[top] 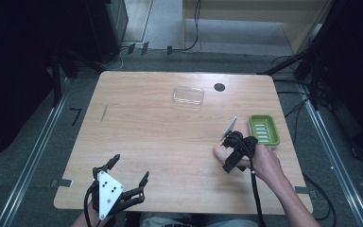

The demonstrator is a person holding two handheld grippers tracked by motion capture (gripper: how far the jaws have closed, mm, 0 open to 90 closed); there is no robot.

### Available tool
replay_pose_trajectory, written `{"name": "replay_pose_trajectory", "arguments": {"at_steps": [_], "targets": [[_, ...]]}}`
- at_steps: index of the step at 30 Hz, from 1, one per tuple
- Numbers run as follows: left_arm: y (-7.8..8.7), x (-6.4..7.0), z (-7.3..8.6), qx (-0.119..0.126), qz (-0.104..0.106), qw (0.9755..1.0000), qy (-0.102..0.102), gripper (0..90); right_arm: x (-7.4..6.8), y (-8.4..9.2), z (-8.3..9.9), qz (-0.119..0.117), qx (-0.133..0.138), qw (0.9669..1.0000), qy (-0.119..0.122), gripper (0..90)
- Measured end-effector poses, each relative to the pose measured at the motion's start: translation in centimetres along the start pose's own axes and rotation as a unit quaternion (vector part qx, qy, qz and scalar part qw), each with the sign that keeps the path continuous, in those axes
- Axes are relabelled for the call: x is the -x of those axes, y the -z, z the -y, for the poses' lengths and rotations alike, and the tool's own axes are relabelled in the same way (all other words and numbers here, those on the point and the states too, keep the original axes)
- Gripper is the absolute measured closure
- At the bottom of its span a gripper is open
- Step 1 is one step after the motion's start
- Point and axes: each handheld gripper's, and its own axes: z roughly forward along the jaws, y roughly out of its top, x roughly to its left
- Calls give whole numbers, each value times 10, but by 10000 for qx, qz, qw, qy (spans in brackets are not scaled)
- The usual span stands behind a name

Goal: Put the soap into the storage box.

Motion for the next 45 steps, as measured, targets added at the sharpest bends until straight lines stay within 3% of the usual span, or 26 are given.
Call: {"name": "replay_pose_trajectory", "arguments": {"at_steps": [11,23,28,39,45], "targets": [[0,0,0,9,5,10000,-13,100,7,-7,-19,-34,-59,9998,-174,0],[0,0,0,18,13,10000,-35,100,8,-20,-34,1,-78,9998,-166,33],[0,0,0,27,15,10000,-34,99,9,-24,-38,-15,-55,9998,-193,132],[0,1,0,31,13,10000,-47,99,9,-28,-40,11,70,9994,-337,230],[1,1,0,39,7,10000,-45,99,8,-29,-42,-4,-23,9994,-338,281]]}}
